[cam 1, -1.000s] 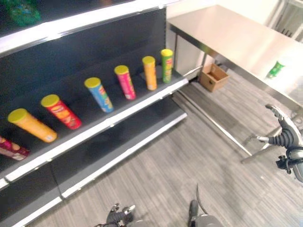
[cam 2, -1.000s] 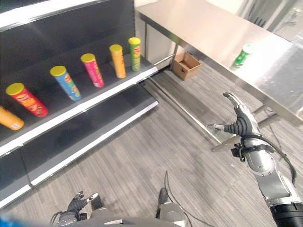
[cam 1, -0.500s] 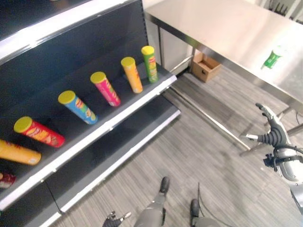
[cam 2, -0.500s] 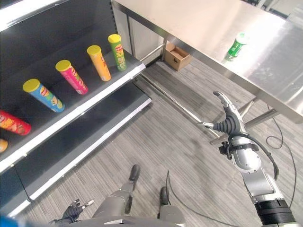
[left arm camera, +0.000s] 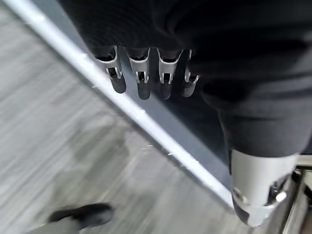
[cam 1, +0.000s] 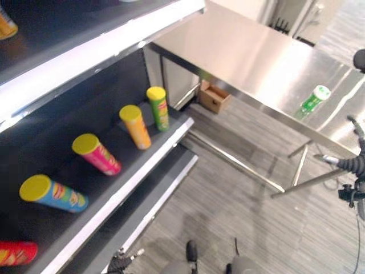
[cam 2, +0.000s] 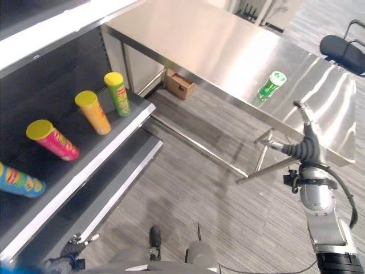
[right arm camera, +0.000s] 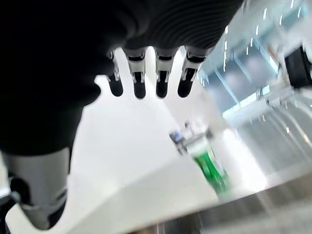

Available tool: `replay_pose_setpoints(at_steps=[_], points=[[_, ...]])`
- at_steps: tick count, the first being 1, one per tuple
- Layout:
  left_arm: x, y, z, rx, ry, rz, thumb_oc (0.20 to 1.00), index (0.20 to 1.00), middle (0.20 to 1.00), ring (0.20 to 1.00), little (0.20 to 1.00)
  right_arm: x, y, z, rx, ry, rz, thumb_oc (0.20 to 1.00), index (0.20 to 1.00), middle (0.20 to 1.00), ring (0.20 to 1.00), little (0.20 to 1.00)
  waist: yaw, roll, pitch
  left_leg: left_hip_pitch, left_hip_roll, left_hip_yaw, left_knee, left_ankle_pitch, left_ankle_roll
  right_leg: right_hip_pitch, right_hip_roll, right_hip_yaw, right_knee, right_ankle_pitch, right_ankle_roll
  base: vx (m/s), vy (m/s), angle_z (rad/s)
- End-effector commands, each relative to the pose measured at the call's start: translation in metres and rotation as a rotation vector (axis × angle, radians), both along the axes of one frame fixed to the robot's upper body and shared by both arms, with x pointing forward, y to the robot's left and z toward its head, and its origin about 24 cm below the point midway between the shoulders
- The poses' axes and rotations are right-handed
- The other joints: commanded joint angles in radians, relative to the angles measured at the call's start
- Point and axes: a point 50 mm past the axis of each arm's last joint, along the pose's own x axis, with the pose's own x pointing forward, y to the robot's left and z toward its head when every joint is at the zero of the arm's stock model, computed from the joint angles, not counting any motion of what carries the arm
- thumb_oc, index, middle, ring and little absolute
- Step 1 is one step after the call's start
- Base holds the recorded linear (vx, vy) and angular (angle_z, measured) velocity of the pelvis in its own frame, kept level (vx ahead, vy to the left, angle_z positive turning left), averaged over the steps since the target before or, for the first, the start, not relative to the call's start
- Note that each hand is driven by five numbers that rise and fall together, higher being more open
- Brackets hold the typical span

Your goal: Put the goods on the table back onto the shelves and tidy them up.

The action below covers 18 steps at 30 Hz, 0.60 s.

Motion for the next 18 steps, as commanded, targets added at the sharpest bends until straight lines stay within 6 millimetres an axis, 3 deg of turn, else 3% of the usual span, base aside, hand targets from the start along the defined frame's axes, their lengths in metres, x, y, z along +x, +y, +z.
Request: replay_pose_setpoints(at_steps=[1, 4, 10, 14, 15, 18], points=[[-0.011, 0.006, 0.002, 0.023, 0.010, 0.006, 1.000, 1.000, 1.000, 1.000, 1.000, 0.005, -0.016, 0.045, -0.068, -0.162, -0.023, 1.000, 1.000, 1.000, 1.000, 1.000, 0.028, 0.014, -0.016, -0.055, 0.117, -0.053, -0.002, -0.024, -0.136, 0.068, -0.026, -0.127, -0.269, 0.137, -0.004, 0.10, -0.074, -0.08], [-0.010, 0.007, 0.002, 0.027, 0.011, 0.001, 1.000, 1.000, 1.000, 1.000, 1.000, 0.003, -0.028, 0.047, -0.062, -0.150, -0.064, 1.000, 1.000, 1.000, 1.000, 1.000, 0.014, 0.012, -0.010, -0.040, 0.115, -0.069, -0.002, -0.040, -0.141, 0.029, -0.016, -0.117, -0.358, 0.147, 0.005, 0.13, -0.039, -0.06], [-0.008, 0.009, 0.002, 0.032, 0.006, 0.013, 1.000, 1.000, 1.000, 1.000, 1.000, -0.001, -0.056, 0.047, -0.025, -0.140, -0.180, 1.000, 1.000, 1.000, 1.000, 1.000, -0.026, 0.022, 0.061, 0.031, 0.119, -0.137, 0.015, -0.087, -0.157, -0.102, 0.014, -0.082, -0.488, 0.225, 0.042, 0.14, -0.055, 0.32], [-0.007, 0.010, 0.003, 0.034, 0.004, 0.018, 1.000, 1.000, 1.000, 1.000, 1.000, -0.004, -0.062, 0.044, 0.007, -0.126, -0.194, 1.000, 1.000, 1.000, 1.000, 1.000, -0.032, -0.001, 0.075, 0.059, 0.098, -0.175, 0.020, -0.110, -0.159, -0.097, 0.022, -0.059, -0.515, 0.255, 0.048, 0.12, -0.105, 0.59], [-0.009, 0.009, 0.001, 0.031, 0.018, 0.014, 1.000, 1.000, 1.000, 1.000, 1.000, -0.005, -0.069, 0.036, 0.042, -0.080, -0.212, 1.000, 1.000, 1.000, 1.000, 1.000, -0.025, -0.024, 0.063, 0.074, 0.077, -0.191, 0.012, -0.124, -0.159, -0.064, 0.009, -0.055, -0.528, 0.276, 0.047, 0.15, -0.152, 0.50], [-0.015, 0.009, 0.000, 0.024, 0.033, 0.015, 1.000, 1.000, 1.000, 1.000, 1.000, -0.007, -0.077, 0.033, 0.056, -0.019, -0.206, 1.000, 1.000, 1.000, 1.000, 1.000, -0.027, -0.035, 0.037, 0.103, 0.100, -0.203, -0.008, -0.129, -0.176, -0.038, 0.010, -0.056, -0.517, 0.282, 0.051, 0.19, -0.230, 0.52]])
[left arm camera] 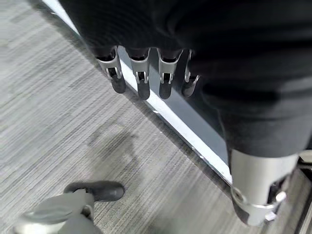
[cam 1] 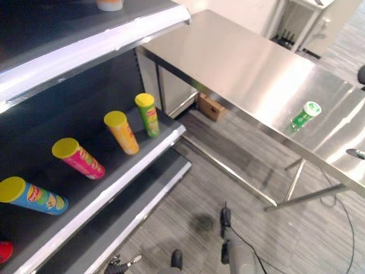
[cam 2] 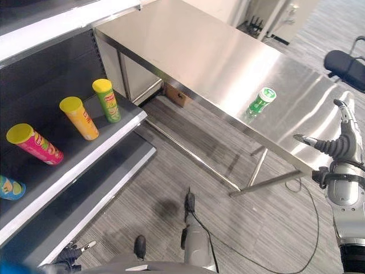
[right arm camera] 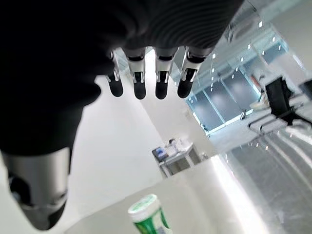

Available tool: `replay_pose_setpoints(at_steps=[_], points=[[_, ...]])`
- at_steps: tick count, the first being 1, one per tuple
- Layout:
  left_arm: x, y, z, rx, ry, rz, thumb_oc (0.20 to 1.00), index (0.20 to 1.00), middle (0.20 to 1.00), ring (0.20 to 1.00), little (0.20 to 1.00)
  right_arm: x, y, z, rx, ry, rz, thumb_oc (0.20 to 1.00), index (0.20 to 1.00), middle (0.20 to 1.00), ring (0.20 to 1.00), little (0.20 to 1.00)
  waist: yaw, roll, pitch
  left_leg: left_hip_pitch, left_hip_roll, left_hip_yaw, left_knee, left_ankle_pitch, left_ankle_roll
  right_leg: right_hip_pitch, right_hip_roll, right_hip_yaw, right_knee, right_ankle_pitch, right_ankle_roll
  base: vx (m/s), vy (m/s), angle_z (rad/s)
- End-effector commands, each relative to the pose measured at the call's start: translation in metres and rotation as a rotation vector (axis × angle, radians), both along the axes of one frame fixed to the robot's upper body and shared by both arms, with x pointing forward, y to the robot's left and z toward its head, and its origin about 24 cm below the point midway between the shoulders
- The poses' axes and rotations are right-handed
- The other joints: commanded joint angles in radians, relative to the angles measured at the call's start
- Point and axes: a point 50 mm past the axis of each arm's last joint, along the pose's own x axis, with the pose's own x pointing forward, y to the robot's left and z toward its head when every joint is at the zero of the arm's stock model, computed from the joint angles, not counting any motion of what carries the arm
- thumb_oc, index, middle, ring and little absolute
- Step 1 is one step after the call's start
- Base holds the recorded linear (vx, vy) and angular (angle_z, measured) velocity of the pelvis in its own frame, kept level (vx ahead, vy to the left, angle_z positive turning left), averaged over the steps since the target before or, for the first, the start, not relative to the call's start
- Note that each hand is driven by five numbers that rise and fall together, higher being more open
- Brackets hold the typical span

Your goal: Put the goods on the table back onto the shelves and tidy them up.

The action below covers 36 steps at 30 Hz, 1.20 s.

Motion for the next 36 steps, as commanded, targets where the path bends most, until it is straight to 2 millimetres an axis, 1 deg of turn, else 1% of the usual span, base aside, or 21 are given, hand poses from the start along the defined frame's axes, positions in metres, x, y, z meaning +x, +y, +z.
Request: replay_pose_setpoints(at_steps=[1, 5, 6, 7, 9, 13, 15, 16, 17, 18, 19, 20, 23, 27, 28, 29, 30, 32, 33, 35, 36], points=[[0.014, 0.012, 0.010, 0.034, -0.071, 0.002, 1.000, 1.000, 1.000, 1.000, 1.000, 0.002, -0.014, 0.046, -0.027, -0.101, 0.016, 1.000, 1.000, 1.000, 1.000, 1.000, 0.020, 0.020, -0.004, -0.024, 0.027, 0.020, 0.041, -0.040, -0.058, 0.015, -0.002, 0.016, 0.003, 0.017, 0.055, 0.15, -0.227, 0.57], [0.008, 0.006, 0.006, 0.010, -0.051, -0.011, 1.000, 1.000, 1.000, 1.000, 1.000, 0.004, -0.024, 0.054, -0.013, -0.062, 0.026, 1.000, 1.000, 1.000, 1.000, 1.000, 0.018, 0.024, -0.037, -0.015, 0.093, 0.007, -0.003, -0.019, -0.099, 0.039, 0.018, -0.020, 0.009, -0.025, 0.031, 0.12, -0.254, 0.23], [0.008, 0.006, 0.006, 0.009, -0.051, -0.010, 1.000, 1.000, 1.000, 1.000, 1.000, 0.004, -0.024, 0.054, -0.013, -0.062, 0.027, 1.000, 1.000, 1.000, 1.000, 1.000, 0.017, 0.025, -0.038, -0.014, 0.095, 0.007, -0.005, -0.018, -0.100, 0.039, 0.020, -0.021, 0.009, -0.025, 0.031, 0.08, -0.184, 0.26], [0.006, 0.004, 0.004, 0.002, -0.046, -0.005, 1.000, 1.000, 1.000, 1.000, 1.000, 0.005, -0.026, 0.058, -0.017, -0.061, 0.033, 1.000, 1.000, 1.000, 1.000, 1.000, 0.020, 0.031, -0.050, -0.016, 0.117, 0.007, -0.018, -0.007, -0.117, 0.049, 0.032, -0.029, 0.010, -0.049, 0.019, 0.06, -0.119, 0.15], [0.006, 0.003, 0.004, -0.001, -0.045, -0.001, 1.000, 1.000, 1.000, 1.000, 1.000, 0.006, -0.027, 0.061, -0.022, -0.063, 0.031, 1.000, 1.000, 1.000, 1.000, 1.000, 0.019, 0.035, -0.054, -0.016, 0.128, 0.006, -0.024, -0.001, -0.125, 0.053, 0.040, -0.036, 0.011, -0.060, 0.014, 0.06, -0.143, 0.07], [0.005, -0.002, 0.001, -0.015, -0.040, 0.012, 1.000, 1.000, 1.000, 1.000, 1.000, 0.004, -0.034, 0.071, -0.044, -0.064, 0.014, 1.000, 1.000, 1.000, 1.000, 1.000, 0.020, 0.051, -0.072, -0.025, 0.166, 0.014, -0.035, 0.027, -0.166, 0.084, 0.063, -0.072, 0.008, -0.108, -0.007, 0.08, -0.160, 0.26], [0.007, -0.006, 0.000, -0.022, -0.033, -0.007, 1.000, 1.000, 1.000, 1.000, 1.000, -0.002, -0.041, 0.075, -0.049, -0.066, -0.012, 1.000, 1.000, 1.000, 1.000, 1.000, 0.003, 0.060, -0.074, -0.038, 0.179, 0.082, -0.034, 0.049, -0.175, 0.110, 0.054, -0.109, 0.002, -0.126, -0.007, 0.06, -0.091, 0.50], [0.009, -0.006, 0.000, -0.023, -0.034, -0.015, 1.000, 1.000, 1.000, 1.000, 1.000, -0.003, -0.043, 0.075, -0.047, -0.055, -0.020, 1.000, 1.000, 1.000, 1.000, 1.000, -0.006, 0.063, -0.075, -0.043, 0.185, 0.138, -0.030, 0.057, -0.174, 0.115, 0.048, -0.123, 0.003, -0.130, -0.006, 0.01, -0.016, 0.59], [0.009, -0.006, 0.000, -0.023, -0.034, -0.015, 1.000, 1.000, 1.000, 1.000, 1.000, -0.003, -0.044, 0.075, -0.047, -0.055, -0.020, 1.000, 1.000, 1.000, 1.000, 1.000, -0.004, 0.063, -0.075, -0.042, 0.185, 0.139, -0.030, 0.057, -0.174, 0.115, 0.048, -0.122, 0.003, -0.130, -0.006, -0.01, -0.023, 0.73], [0.010, -0.007, -0.001, -0.030, -0.033, -0.024, 1.000, 1.000, 1.000, 1.000, 1.000, -0.005, -0.047, 0.078, -0.055, -0.039, -0.028, 1.000, 1.000, 1.000, 1.000, 1.000, -0.014, 0.068, -0.079, -0.046, 0.191, 0.221, -0.025, 0.068, -0.175, 0.130, 0.046, -0.137, -0.003, -0.136, -0.008, -0.01, -0.017, 0.50], [0.010, -0.008, -0.001, -0.030, -0.033, -0.024, 1.000, 1.000, 1.000, 1.000, 1.000, -0.005, -0.047, 0.078, -0.055, -0.039, -0.028, 1.000, 1.000, 1.000, 1.000, 1.000, -0.013, 0.069, -0.079, -0.045, 0.191, 0.222, -0.025, 0.068, -0.175, 0.129, 0.046, -0.136, -0.003, -0.135, -0.008, 0.00, -0.019, 0.31], [0.010, -0.009, -0.001, -0.036, -0.032, -0.032, 1.000, 1.000, 1.000, 1.000, 1.000, -0.005, -0.049, 0.082, -0.061, -0.040, -0.031, 1.000, 1.000, 1.000, 1.000, 1.000, -0.016, 0.074, -0.082, -0.046, 0.192, 0.249, -0.024, 0.074, -0.176, 0.135, 0.047, -0.139, -0.006, -0.136, -0.010, 0.01, -0.021, 0.12], [0.010, -0.011, -0.002, -0.042, -0.032, -0.046, 1.000, 1.000, 1.000, 1.000, 1.000, 0.000, -0.049, 0.087, -0.057, -0.020, -0.002, 1.000, 1.000, 1.000, 1.000, 1.000, -0.015, 0.079, -0.089, -0.045, 0.192, 0.276, -0.024, 0.086, -0.180, 0.147, 0.050, -0.140, -0.010, -0.138, -0.012, 0.00, -0.007, 0.02], [0.009, -0.013, -0.002, -0.048, -0.029, -0.053, 1.000, 1.000, 1.000, 1.000, 1.000, 0.011, -0.048, 0.088, -0.045, 0.028, 0.035, 1.000, 1.000, 1.000, 1.000, 1.000, -0.012, 0.082, -0.093, -0.039, 0.194, 0.285, -0.032, 0.090, -0.181, 0.153, 0.052, -0.137, -0.011, -0.140, -0.014, 0.00, -0.006, -0.02], [0.009, -0.013, -0.003, -0.053, -0.028, -0.057, 1.000, 1.000, 1.000, 1.000, 1.000, 0.018, -0.048, 0.087, -0.029, 0.069, 0.053, 1.000, 1.000, 1.000, 1.000, 1.000, -0.009, 0.084, -0.097, -0.039, 0.196, 0.285, -0.035, 0.093, -0.184, 0.154, 0.051, -0.140, -0.008, -0.140, -0.014, -0.01, 0.000, -0.06], [0.008, -0.013, -0.003, -0.053, -0.028, -0.056, 1.000, 1.000, 1.000, 1.000, 1.000, 0.018, -0.048, 0.087, -0.029, 0.068, 0.054, 1.000, 1.000, 1.000, 1.000, 1.000, -0.010, 0.084, -0.097, -0.039, 0.196, 0.285, -0.035, 0.093, -0.184, 0.154, 0.051, -0.140, -0.008, -0.140, -0.014, 0.00, 0.008, -0.04], [0.007, -0.015, -0.004, -0.062, -0.020, -0.062, 1.000, 1.000, 1.000, 1.000, 1.000, 0.022, -0.054, 0.079, 0.006, 0.122, 0.043, 1.000, 1.000, 1.000, 1.000, 1.000, -0.005, 0.085, -0.100, -0.040, 0.196, 0.283, -0.035, 0.093, -0.188, 0.158, 0.047, -0.147, -0.006, -0.139, -0.015, 0.00, 0.000, 0.00], [0.007, -0.015, -0.004, -0.062, -0.021, -0.060, 1.000, 1.000, 1.000, 1.000, 1.000, 0.023, -0.054, 0.079, 0.005, 0.122, 0.045, 1.000, 1.000, 1.000, 1.000, 1.000, -0.008, 0.085, -0.100, -0.040, 0.196, 0.282, -0.035, 0.093, -0.188, 0.158, 0.047, -0.147, -0.006, -0.139, -0.015, 0.00, 0.004, 0.06], [0.004, -0.018, -0.006, -0.072, -0.008, -0.071, 1.000, 1.000, 1.000, 1.000, 1.000, 0.025, -0.059, 0.072, 0.031, 0.155, 0.024, 1.000, 1.000, 1.000, 1.000, 1.000, -0.001, 0.086, -0.102, -0.041, 0.195, 0.279, -0.035, 0.094, -0.190, 0.162, 0.044, -0.154, -0.006, -0.137, -0.014, 0.00, 0.001, 0.09], [0.004, -0.019, -0.006, -0.074, -0.006, -0.077, 1.000, 1.000, 1.000, 1.000, 1.000, 0.028, -0.060, 0.069, 0.039, 0.175, 0.020, 1.000, 1.000, 1.000, 1.000, 1.000, 0.001, 0.086, -0.101, -0.041, 0.194, 0.276, -0.035, 0.094, -0.190, 0.163, 0.043, -0.156, -0.006, -0.135, -0.014, 0.00, 0.004, 0.08], [0.005, -0.021, -0.007, -0.079, -0.001, -0.098, 1.000, 1.000, 1.000, 1.000, 1.000, 0.034, -0.063, 0.062, 0.054, 0.210, -0.001, 1.000, 1.000, 1.000, 1.000, 1.000, 0.009, 0.086, -0.100, -0.041, 0.193, 0.272, -0.035, 0.092, -0.189, 0.165, 0.041, -0.160, -0.008, -0.132, -0.013, -0.01, 0.006, 0.13]])
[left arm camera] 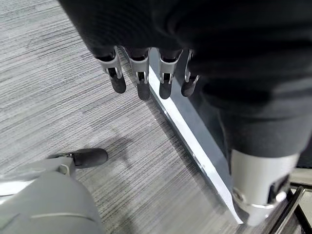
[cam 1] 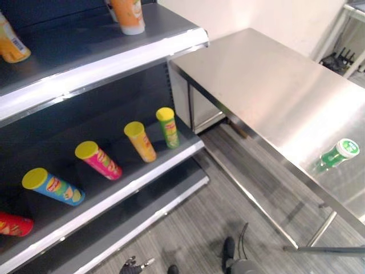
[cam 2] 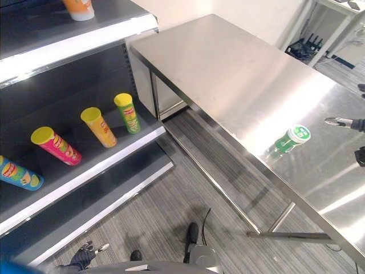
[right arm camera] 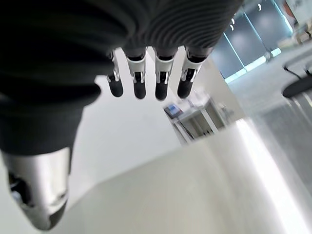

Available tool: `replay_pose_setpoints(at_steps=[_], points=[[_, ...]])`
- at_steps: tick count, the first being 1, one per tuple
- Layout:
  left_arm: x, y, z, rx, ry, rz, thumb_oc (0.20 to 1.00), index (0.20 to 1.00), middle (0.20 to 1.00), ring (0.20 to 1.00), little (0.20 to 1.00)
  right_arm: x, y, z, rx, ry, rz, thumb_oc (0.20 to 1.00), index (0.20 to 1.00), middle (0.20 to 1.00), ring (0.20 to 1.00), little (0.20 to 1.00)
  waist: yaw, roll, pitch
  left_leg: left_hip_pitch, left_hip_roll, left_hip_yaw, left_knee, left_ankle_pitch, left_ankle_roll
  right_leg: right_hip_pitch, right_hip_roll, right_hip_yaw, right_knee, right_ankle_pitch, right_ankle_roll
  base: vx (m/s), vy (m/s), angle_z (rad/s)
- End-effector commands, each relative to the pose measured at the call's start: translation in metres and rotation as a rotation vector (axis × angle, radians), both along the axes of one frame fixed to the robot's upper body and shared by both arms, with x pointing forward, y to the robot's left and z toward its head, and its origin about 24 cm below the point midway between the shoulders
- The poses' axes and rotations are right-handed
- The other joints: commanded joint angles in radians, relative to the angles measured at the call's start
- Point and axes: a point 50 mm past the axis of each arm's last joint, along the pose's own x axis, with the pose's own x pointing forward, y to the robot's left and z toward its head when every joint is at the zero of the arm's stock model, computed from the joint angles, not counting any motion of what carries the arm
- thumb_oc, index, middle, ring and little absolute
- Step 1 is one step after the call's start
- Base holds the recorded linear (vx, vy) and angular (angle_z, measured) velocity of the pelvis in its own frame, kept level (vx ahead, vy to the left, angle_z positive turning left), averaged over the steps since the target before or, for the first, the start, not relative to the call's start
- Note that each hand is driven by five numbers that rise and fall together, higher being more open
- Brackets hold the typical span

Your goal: Put the goods on the table back onto the shelves and tidy them up.

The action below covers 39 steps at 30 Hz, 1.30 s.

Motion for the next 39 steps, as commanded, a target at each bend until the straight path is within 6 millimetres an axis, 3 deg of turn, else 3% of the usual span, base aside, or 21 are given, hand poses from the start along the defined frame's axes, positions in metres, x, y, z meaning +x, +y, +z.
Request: replay_pose_setpoints(at_steps=[1, 8, 26, 34, 39], points=[[0.001, 0.015, 0.005, 0.036, 0.001, -0.027, 1.000, 1.000, 1.000, 1.000, 1.000, 0.011, -0.001, 0.005, 0.030, -0.012, -0.002, 1.000, 1.000, 1.000, 1.000, 1.000, 0.028, -0.062, -0.013, -0.021, 0.031, 0.088, -0.018, 0.051, -0.052, 0.040, -0.048, 0.053, 0.058, -0.141, 0.107, -0.01, 0.006, 0.12], [0.002, 0.014, 0.004, 0.030, 0.000, -0.030, 1.000, 1.000, 1.000, 1.000, 1.000, 0.020, -0.006, -0.014, 0.063, 0.070, -0.054, 1.000, 1.000, 1.000, 1.000, 1.000, 0.041, -0.060, -0.011, -0.025, 0.025, 0.076, -0.018, 0.051, -0.052, 0.048, -0.052, 0.043, 0.055, -0.136, 0.108, 0.00, 0.003, 0.03], [0.002, 0.011, 0.003, 0.020, 0.005, -0.025, 1.000, 1.000, 1.000, 1.000, 1.000, 0.026, 0.005, -0.030, 0.037, 0.164, 0.002, 1.000, 1.000, 1.000, 1.000, 1.000, 0.052, -0.058, -0.001, -0.034, 0.022, 0.068, -0.018, 0.052, -0.055, 0.045, -0.057, 0.033, 0.048, -0.130, 0.112, 0.00, 0.003, 0.01], [-0.002, 0.009, 0.001, 0.018, 0.023, -0.059, 1.000, 1.000, 1.000, 1.000, 1.000, 0.042, 0.024, -0.022, -0.014, 0.163, 0.096, 1.000, 1.000, 1.000, 1.000, 1.000, 0.044, -0.061, 0.003, -0.023, 0.021, 0.099, -0.018, 0.041, -0.047, 0.022, -0.050, 0.076, 0.039, -0.115, 0.119, 0.00, 0.015, -0.15], [0.011, 0.009, 0.005, 0.022, -0.014, -0.111, 1.000, 1.000, 1.000, 1.000, 1.000, 0.058, 0.044, -0.019, -0.041, 0.164, 0.184, 1.000, 1.000, 1.000, 1.000, 1.000, 0.034, -0.067, 0.001, -0.009, 0.025, 0.127, -0.018, 0.031, -0.042, 0.010, -0.042, 0.112, 0.029, -0.104, 0.125, 0.02, 0.030, -0.30]])
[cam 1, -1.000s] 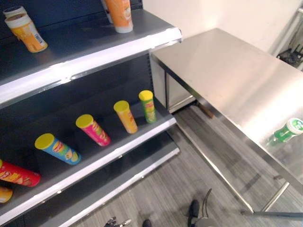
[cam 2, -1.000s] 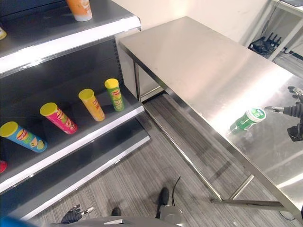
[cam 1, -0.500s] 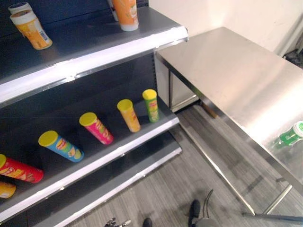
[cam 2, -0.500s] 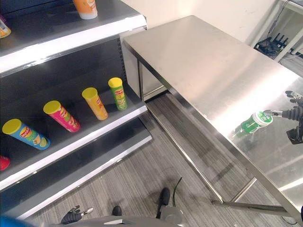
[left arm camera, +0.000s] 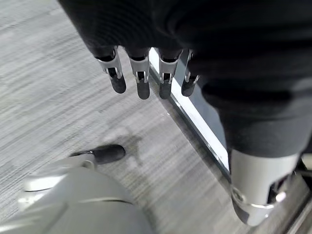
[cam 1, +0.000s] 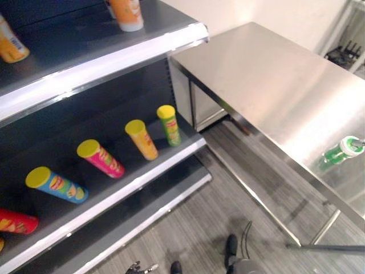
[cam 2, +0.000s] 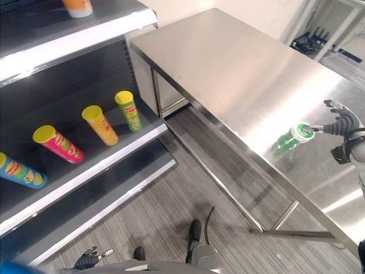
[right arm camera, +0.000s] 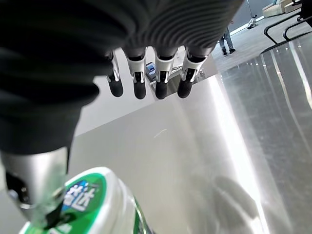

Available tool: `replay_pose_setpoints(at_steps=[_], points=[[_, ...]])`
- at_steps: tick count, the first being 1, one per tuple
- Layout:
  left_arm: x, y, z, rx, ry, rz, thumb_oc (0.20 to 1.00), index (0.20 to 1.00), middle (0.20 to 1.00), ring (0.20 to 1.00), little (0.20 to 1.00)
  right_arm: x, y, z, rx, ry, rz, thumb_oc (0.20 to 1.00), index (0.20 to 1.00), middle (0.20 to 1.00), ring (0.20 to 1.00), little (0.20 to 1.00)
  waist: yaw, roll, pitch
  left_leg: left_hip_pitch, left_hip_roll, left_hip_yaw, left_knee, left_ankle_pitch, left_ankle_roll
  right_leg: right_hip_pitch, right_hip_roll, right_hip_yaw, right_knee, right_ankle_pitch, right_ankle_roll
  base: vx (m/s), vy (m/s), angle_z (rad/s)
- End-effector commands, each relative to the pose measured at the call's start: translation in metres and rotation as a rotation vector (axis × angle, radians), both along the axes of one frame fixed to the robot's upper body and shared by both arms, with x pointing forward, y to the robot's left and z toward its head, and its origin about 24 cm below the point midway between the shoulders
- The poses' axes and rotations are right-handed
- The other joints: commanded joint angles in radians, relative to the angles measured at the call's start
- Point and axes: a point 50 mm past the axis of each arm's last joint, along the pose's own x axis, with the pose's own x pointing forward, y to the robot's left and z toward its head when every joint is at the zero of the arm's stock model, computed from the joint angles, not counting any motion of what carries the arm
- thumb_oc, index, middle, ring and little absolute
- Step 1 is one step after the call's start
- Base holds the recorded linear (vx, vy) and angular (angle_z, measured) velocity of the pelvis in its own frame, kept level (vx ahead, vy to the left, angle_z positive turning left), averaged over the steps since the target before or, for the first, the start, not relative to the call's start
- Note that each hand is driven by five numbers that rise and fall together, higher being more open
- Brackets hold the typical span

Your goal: Put the goods on the table back onto the shelves and tidy them up.

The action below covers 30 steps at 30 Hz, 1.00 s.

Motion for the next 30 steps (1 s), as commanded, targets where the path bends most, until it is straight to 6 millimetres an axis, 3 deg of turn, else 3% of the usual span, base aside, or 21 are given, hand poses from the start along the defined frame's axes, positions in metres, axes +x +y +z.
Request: replay_pose_setpoints(at_steps=[1, 9, 18, 20, 30], points=[[0.014, 0.014, 0.008, 0.045, -0.038, -0.075, 1.000, 1.000, 1.000, 1.000, 1.000, 0.016, 0.021, -0.002, 0.006, -0.017, 0.088, 1.000, 1.000, 1.000, 1.000, 1.000, 0.018, -0.064, -0.020, -0.026, 0.028, 0.056, 0.003, 0.026, -0.047, 0.043, -0.053, 0.048, 0.027, -0.115, 0.127, 0.01, 0.021, -0.16], [0.025, 0.013, 0.012, 0.053, -0.074, -0.117, 1.000, 1.000, 1.000, 1.000, 1.000, 0.032, 0.046, 0.021, -0.023, -0.111, 0.185, 1.000, 1.000, 1.000, 1.000, 1.000, 0.006, -0.073, -0.019, -0.014, 0.031, 0.100, 0.003, 0.017, -0.040, 0.015, -0.038, 0.105, 0.014, -0.097, 0.136, 0.01, 0.027, -0.27], [0.027, 0.012, 0.011, 0.059, -0.074, -0.115, 1.000, 1.000, 1.000, 1.000, 1.000, 0.030, 0.039, 0.044, -0.012, -0.260, 0.131, 1.000, 1.000, 1.000, 1.000, 1.000, 0.001, -0.062, -0.019, -0.010, 0.028, 0.098, 0.003, 0.012, -0.038, 0.015, -0.041, 0.105, 0.012, -0.096, 0.135, 0.02, 0.014, -0.10], [0.026, 0.010, 0.011, 0.054, -0.073, -0.112, 1.000, 1.000, 1.000, 1.000, 1.000, 0.030, 0.046, 0.047, 0.008, -0.276, 0.172, 1.000, 1.000, 1.000, 1.000, 1.000, 0.003, -0.056, -0.018, -0.013, 0.025, 0.090, 0.003, 0.013, -0.038, 0.018, -0.043, 0.100, 0.012, -0.100, 0.134, 0.00, 0.008, 0.11], [0.023, 0.005, 0.009, 0.027, -0.055, -0.152, 1.000, 1.000, 1.000, 1.000, 1.000, 0.035, 0.062, 0.025, 0.034, -0.097, 0.297, 1.000, 1.000, 1.000, 1.000, 1.000, 0.010, -0.058, -0.011, -0.015, 0.025, 0.090, 0.003, 0.017, -0.044, 0.019, -0.039, 0.094, 0.012, -0.106, 0.134, -0.02, -0.005, 0.04]])
